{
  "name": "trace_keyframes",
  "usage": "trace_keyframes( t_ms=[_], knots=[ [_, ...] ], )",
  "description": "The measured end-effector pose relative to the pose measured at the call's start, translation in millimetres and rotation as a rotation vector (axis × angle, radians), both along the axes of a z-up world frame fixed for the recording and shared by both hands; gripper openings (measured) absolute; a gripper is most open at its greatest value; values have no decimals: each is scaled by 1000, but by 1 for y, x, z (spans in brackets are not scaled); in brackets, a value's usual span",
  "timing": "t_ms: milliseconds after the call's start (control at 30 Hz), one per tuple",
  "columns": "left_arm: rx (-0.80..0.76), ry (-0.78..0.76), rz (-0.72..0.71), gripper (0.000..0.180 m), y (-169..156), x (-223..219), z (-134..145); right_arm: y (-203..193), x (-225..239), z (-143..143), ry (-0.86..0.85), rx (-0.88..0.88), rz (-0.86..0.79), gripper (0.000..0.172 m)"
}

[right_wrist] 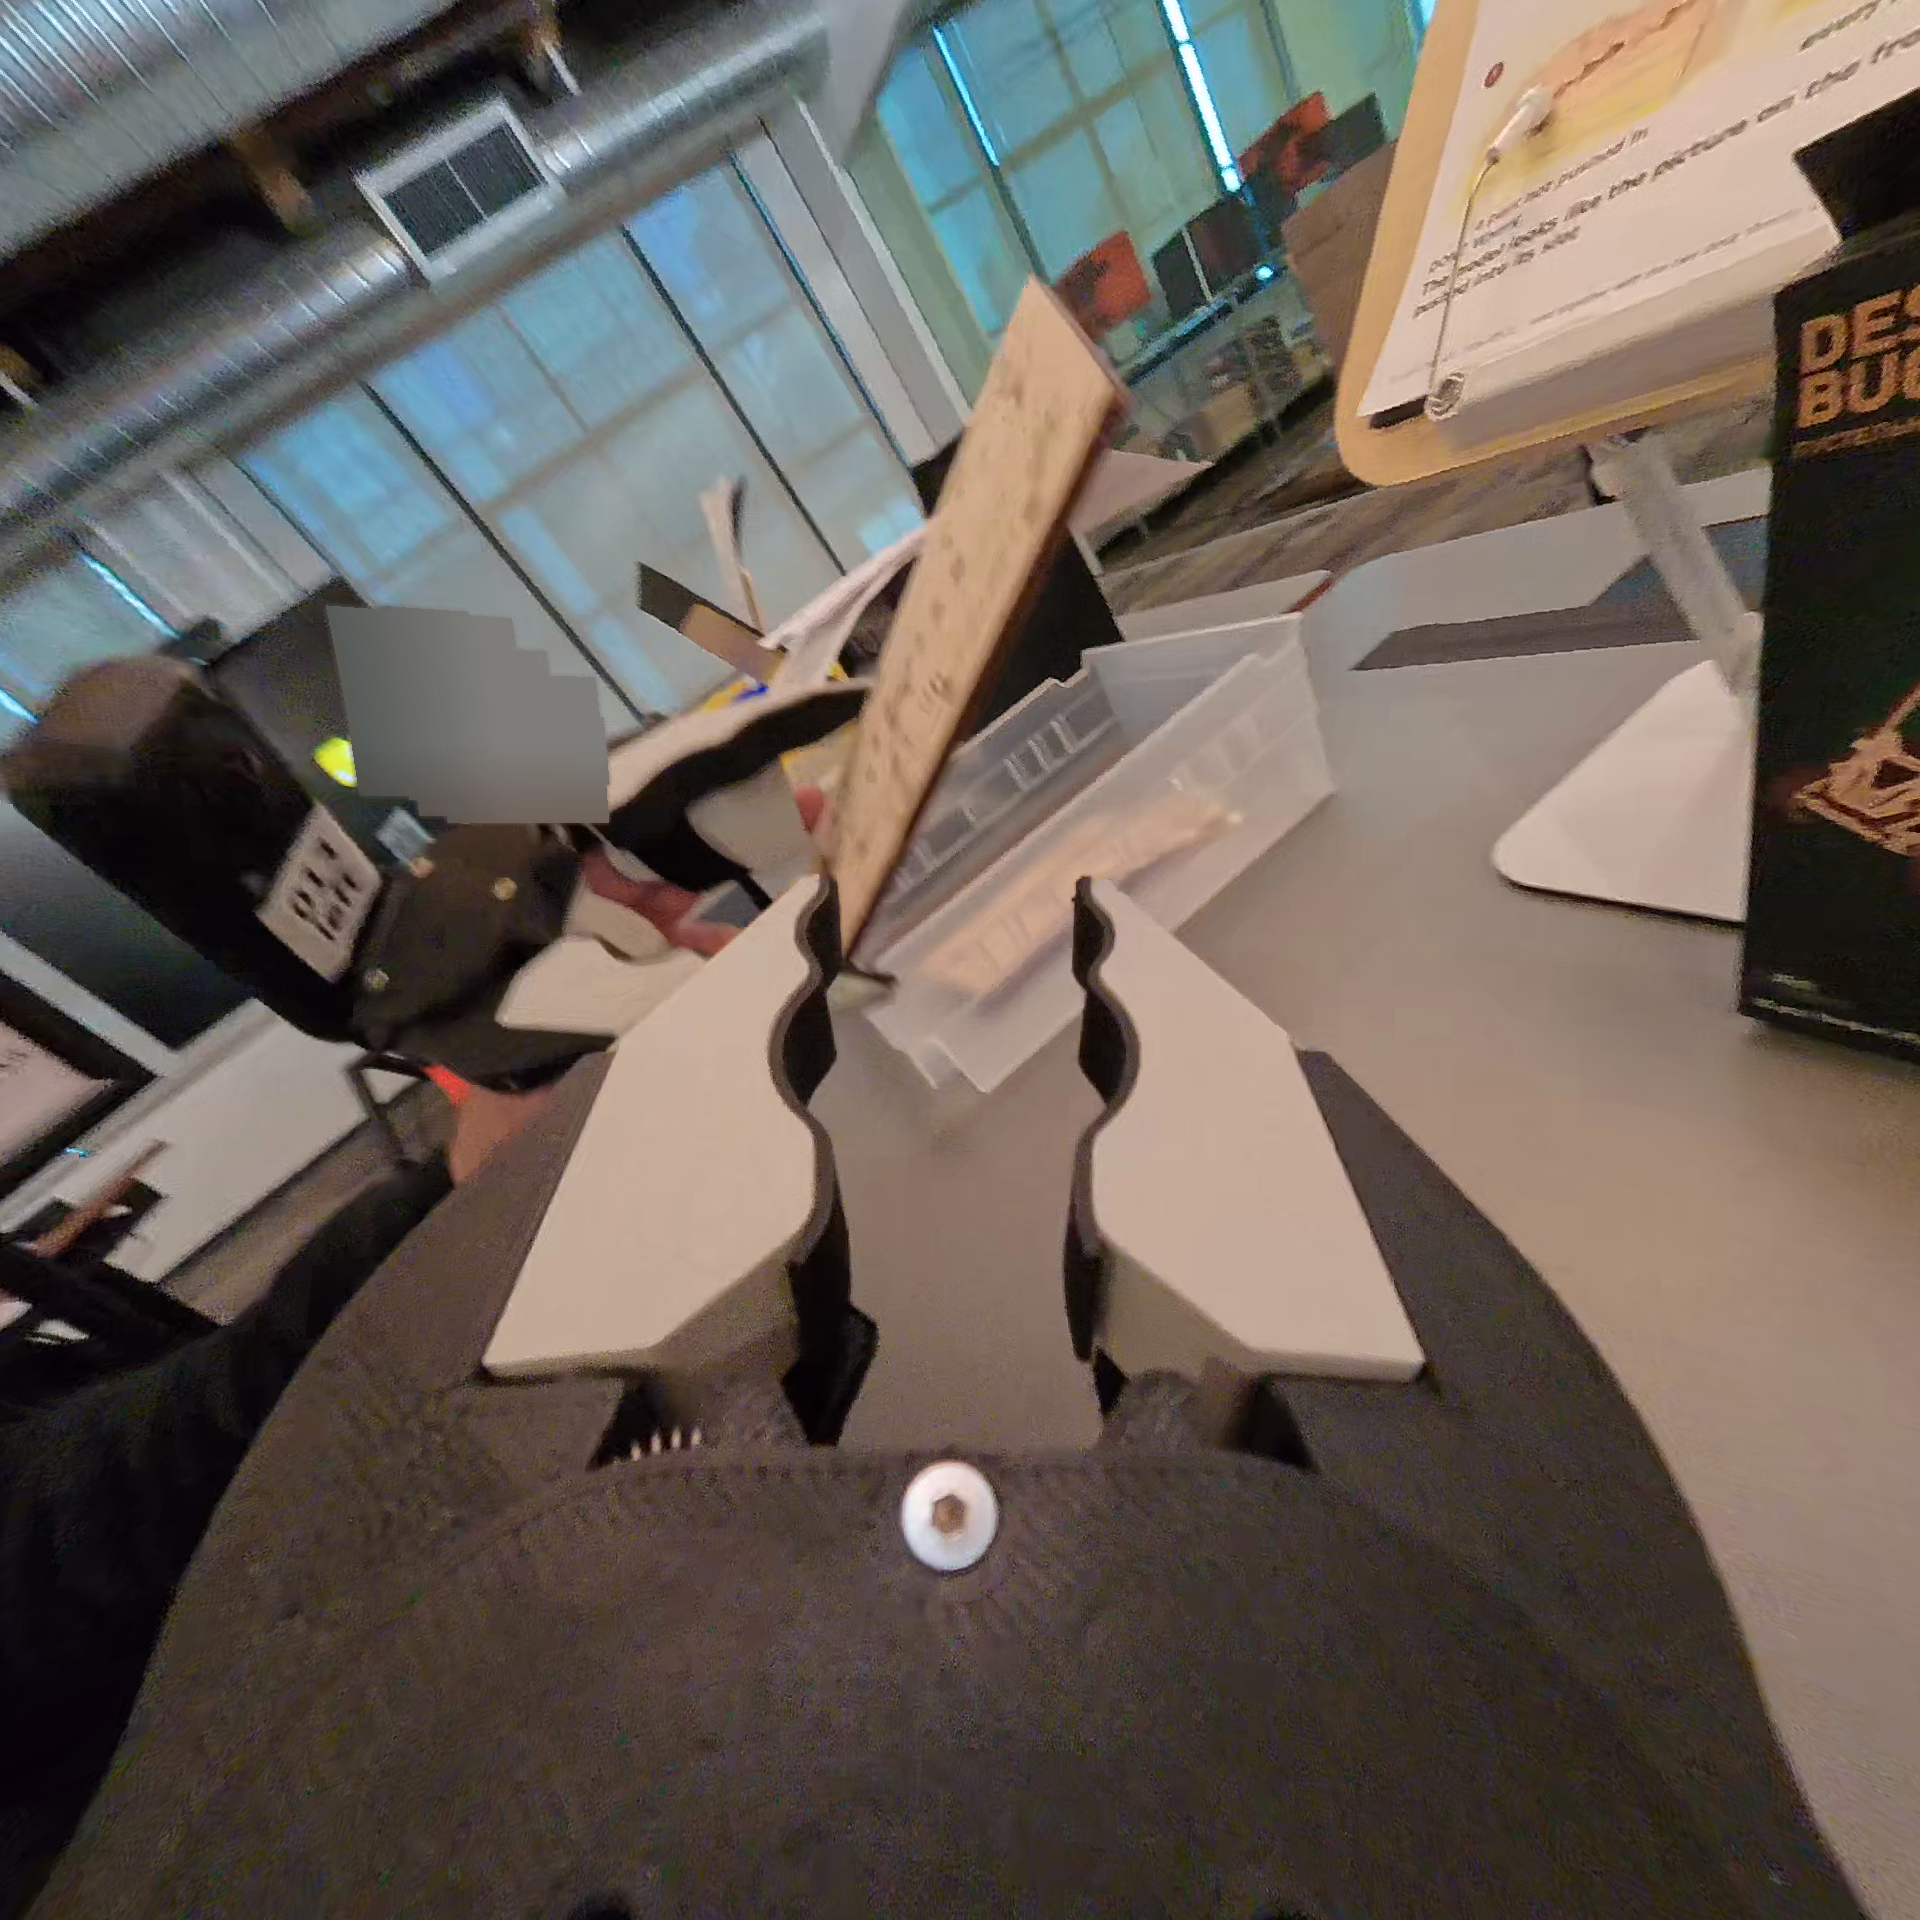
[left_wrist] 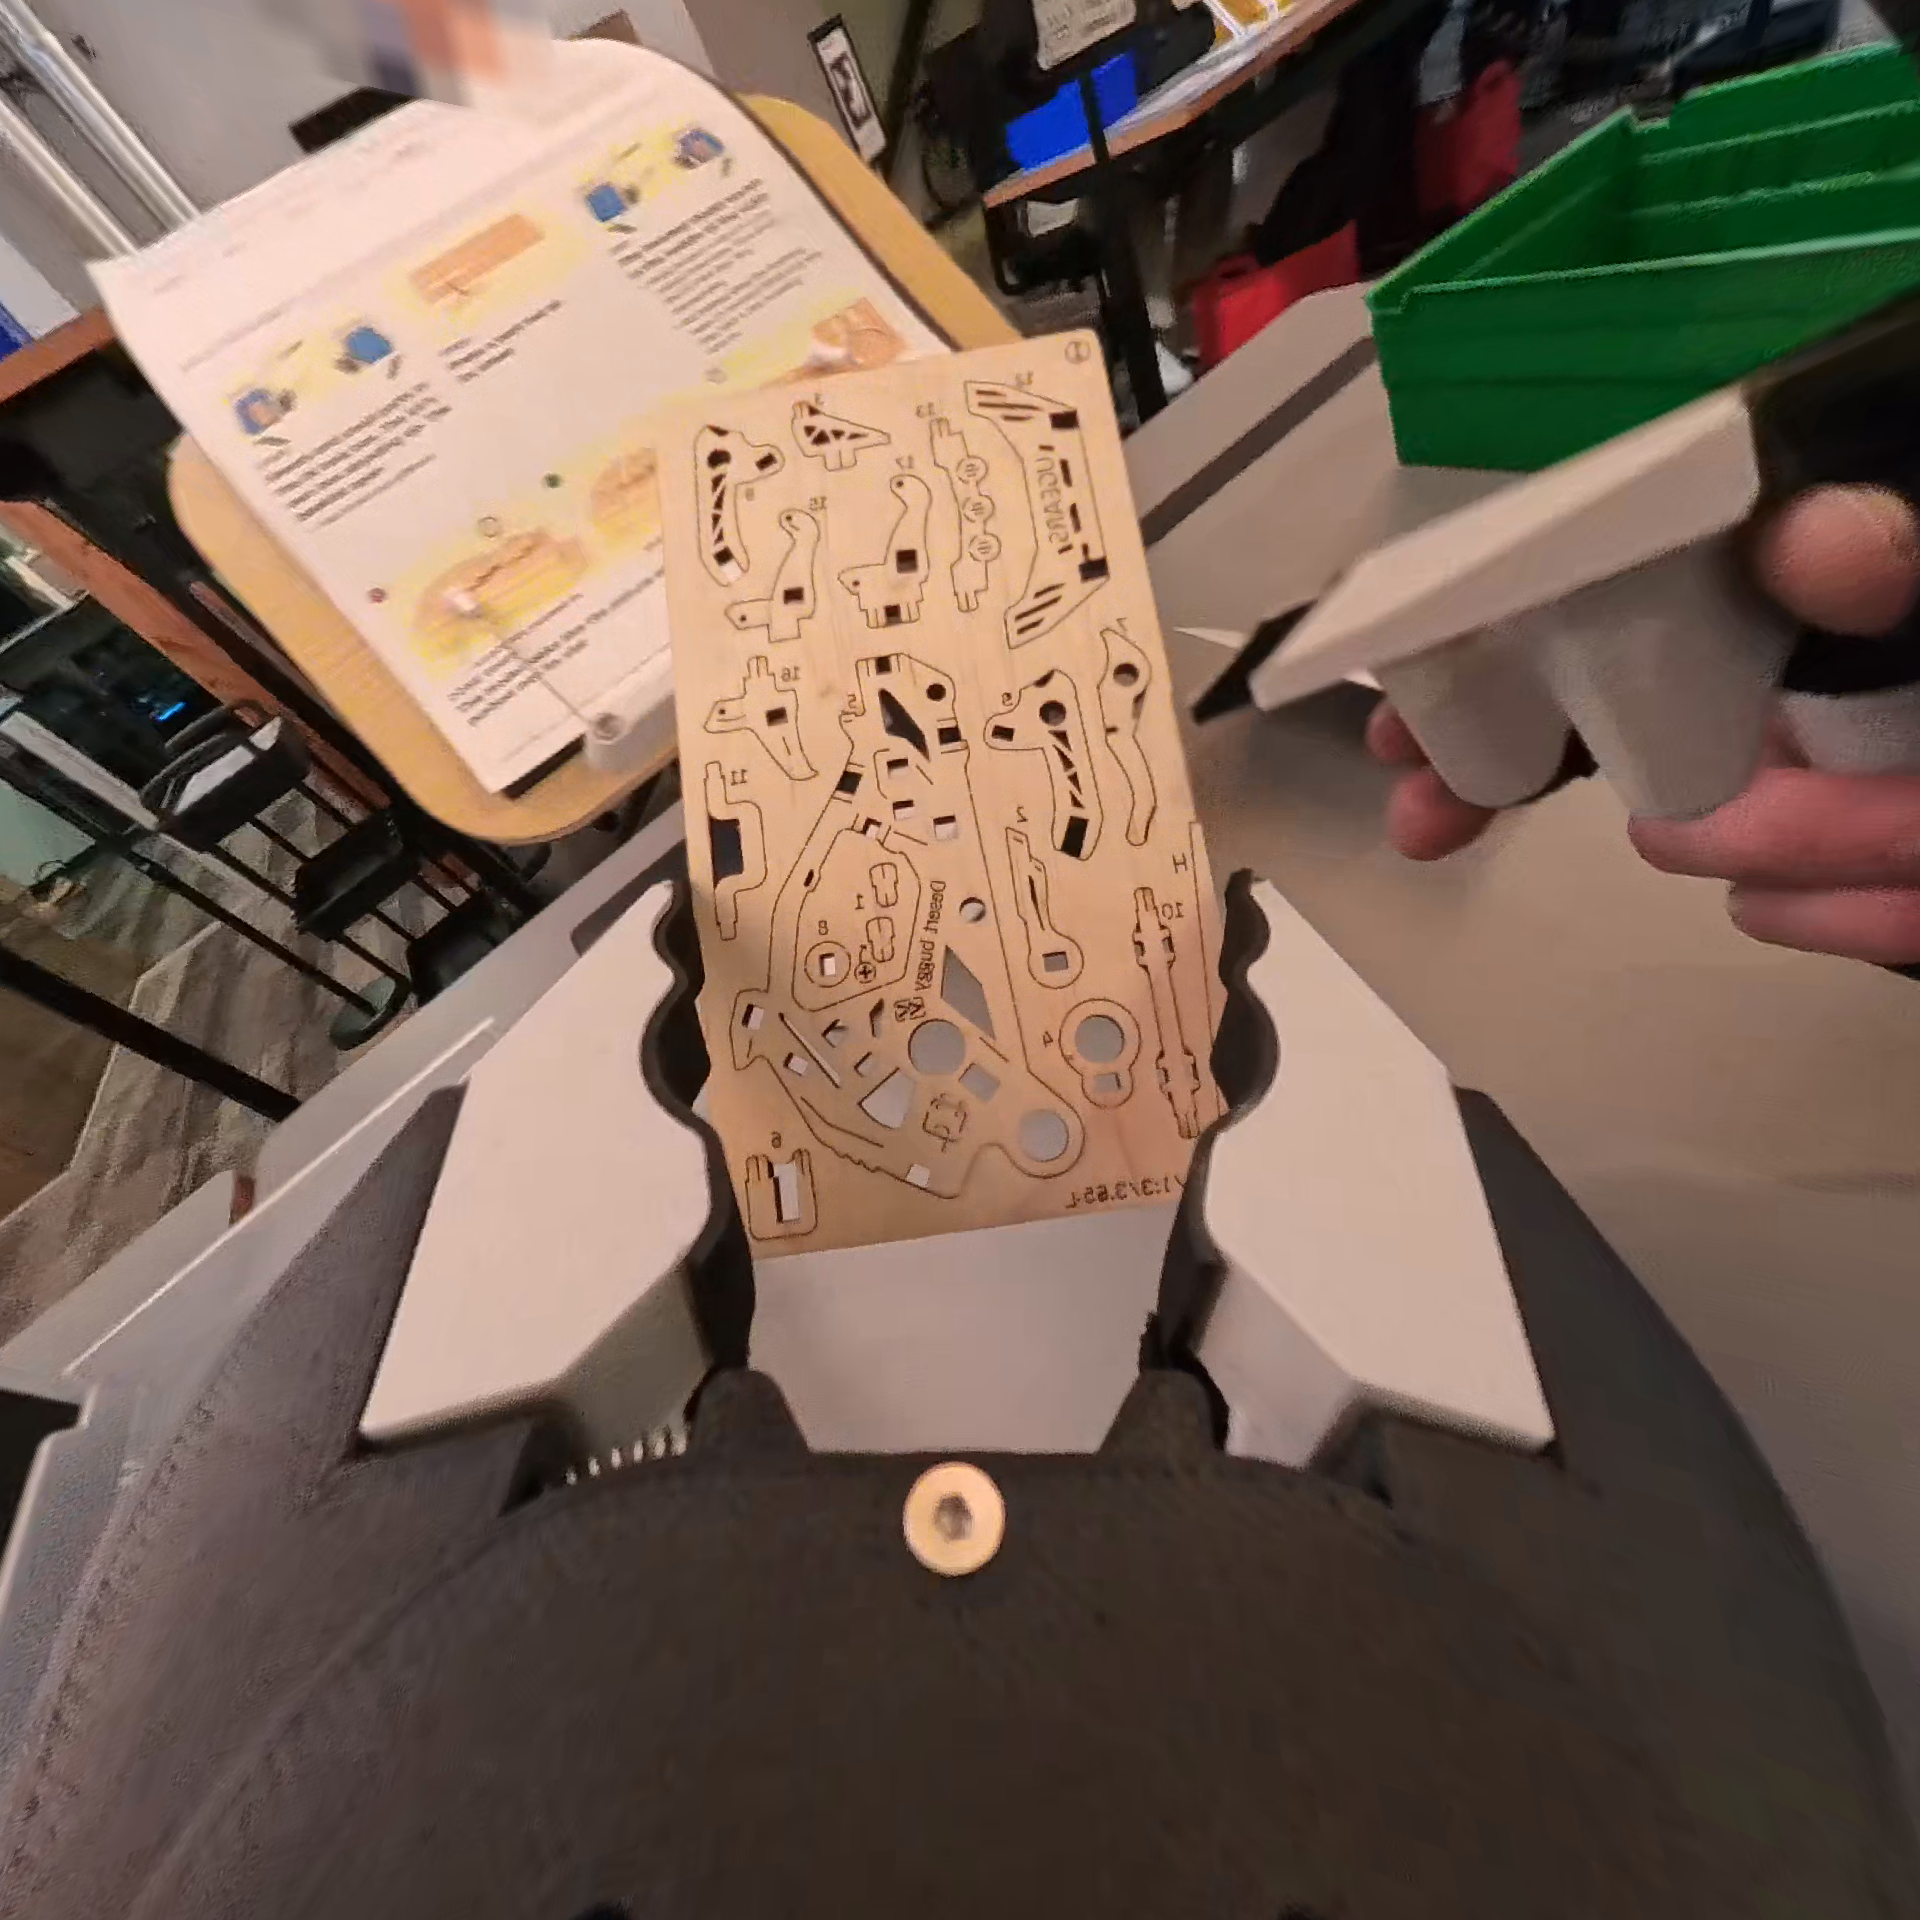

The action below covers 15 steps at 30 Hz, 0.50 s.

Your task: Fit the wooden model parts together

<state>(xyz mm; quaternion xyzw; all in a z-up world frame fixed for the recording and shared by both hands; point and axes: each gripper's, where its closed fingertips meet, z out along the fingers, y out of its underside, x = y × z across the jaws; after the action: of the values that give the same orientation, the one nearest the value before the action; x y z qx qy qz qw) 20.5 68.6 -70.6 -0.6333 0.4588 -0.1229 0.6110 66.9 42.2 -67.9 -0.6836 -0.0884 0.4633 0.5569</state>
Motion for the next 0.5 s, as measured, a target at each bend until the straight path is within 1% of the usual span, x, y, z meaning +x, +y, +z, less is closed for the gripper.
trace_keyframes(
  t_ms=[133, 167, 200, 233, 300, 333, 367, 433, 500],
  knots=[
    [3, 28, -69, 99, -19, 26, -16, 1, 9, -4, 0, -12, -3, 30],
    [-5, 27, -86, 99, -23, 30, -19, 0, 11, -4, 12, -13, 2, 23],
    [-6, 32, -93, 99, -25, 34, -21, 0, 13, -5, 17, -14, 8, 11],
    [-3, 38, -90, 99, -25, 35, -24, -1, 14, -7, 19, -19, 19, 9],
    [-42, 39, -104, 105, -25, 38, -31, -4, 15, -8, 37, -31, 55, 4],
    [-60, 32, -124, 108, -27, 39, -33, -2, 17, -12, 24, -44, 47, 2],
    [-85, 24, -165, 111, -32, 42, -35, -1, 20, -18, -2, -55, 35, 2],
    [-157, 34, -184, 119, -31, 39, -39, -1, 23, -24, -9, -69, 61, 1],
    [-185, 20, -192, 117, -27, 32, -38, -1, 26, -31, -18, -98, 82, 1]
  ],
)
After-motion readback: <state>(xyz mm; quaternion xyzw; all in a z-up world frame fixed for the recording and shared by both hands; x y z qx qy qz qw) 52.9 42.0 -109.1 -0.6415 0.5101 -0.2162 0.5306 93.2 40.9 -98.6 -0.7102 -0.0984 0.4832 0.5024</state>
